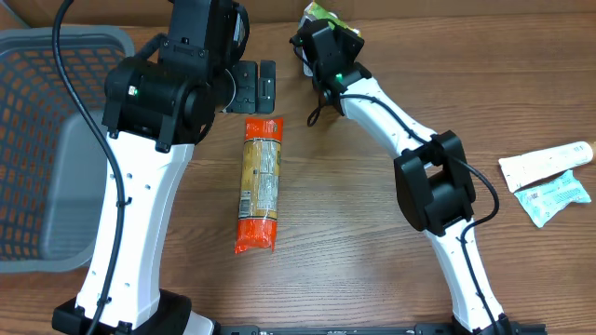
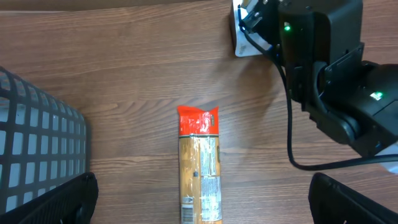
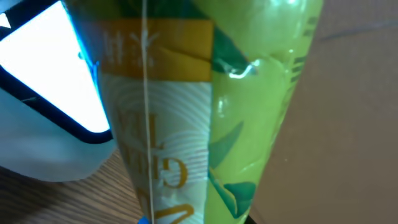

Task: Scan the item barcode
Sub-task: 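Hold the pouch in front of the scanner with the right gripper, then carry the pouch right and release it near the wipes pack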

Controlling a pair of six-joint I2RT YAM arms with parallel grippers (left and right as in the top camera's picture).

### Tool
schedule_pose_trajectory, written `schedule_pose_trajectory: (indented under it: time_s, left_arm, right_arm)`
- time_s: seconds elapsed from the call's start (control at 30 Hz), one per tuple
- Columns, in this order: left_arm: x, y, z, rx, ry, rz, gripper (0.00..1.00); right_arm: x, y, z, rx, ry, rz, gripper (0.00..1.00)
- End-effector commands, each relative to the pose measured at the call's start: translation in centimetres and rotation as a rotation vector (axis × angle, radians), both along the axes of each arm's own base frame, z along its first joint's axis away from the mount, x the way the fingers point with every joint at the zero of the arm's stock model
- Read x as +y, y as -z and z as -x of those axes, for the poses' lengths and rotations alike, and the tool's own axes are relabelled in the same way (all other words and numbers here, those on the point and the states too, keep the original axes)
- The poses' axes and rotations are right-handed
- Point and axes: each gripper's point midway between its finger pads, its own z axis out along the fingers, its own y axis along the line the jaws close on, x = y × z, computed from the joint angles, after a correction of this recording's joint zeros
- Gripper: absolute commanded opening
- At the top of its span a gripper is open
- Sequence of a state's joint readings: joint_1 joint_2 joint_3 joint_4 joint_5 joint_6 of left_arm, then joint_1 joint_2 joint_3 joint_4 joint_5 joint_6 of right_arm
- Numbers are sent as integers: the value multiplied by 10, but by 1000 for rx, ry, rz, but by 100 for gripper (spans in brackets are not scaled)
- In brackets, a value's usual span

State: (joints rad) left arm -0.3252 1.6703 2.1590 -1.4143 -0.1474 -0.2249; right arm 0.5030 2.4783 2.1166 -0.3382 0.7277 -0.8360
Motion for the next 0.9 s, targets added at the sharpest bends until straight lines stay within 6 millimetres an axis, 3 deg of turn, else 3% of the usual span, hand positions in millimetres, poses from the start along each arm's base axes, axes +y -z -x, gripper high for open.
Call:
schedule_pose_trajectory:
  time_s: [0.0, 0.2, 0.37, 0.5, 0.63, 0.77, 0.87]
  left_arm:
    - [3, 0, -2, -3, 5, -19, 100]
    - [3, 0, -2, -3, 5, -19, 99]
    - [3, 0, -2, -3, 5, -19, 100]
    - [3, 0, -2, -3, 5, -19, 99]
    - [3, 0, -2, -3, 5, -19, 100]
    - [3, 0, -2, -3, 5, -19, 100]
    - [3, 0, -2, -3, 5, -19, 100]
  right_arm:
    - [-10, -27, -1, -76, 74, -2, 4]
    - [-2, -47, 14, -79, 92, -56, 4]
    - [-2, -84, 43, -28, 92, -199, 4]
    - [12, -103, 85, 126, 38, -421, 4]
    - [24, -131, 140, 348, -12, -748, 4]
    - [5, -147, 187, 553, 78, -990, 4]
    - [-32, -135, 205, 656, 284, -1074, 4]
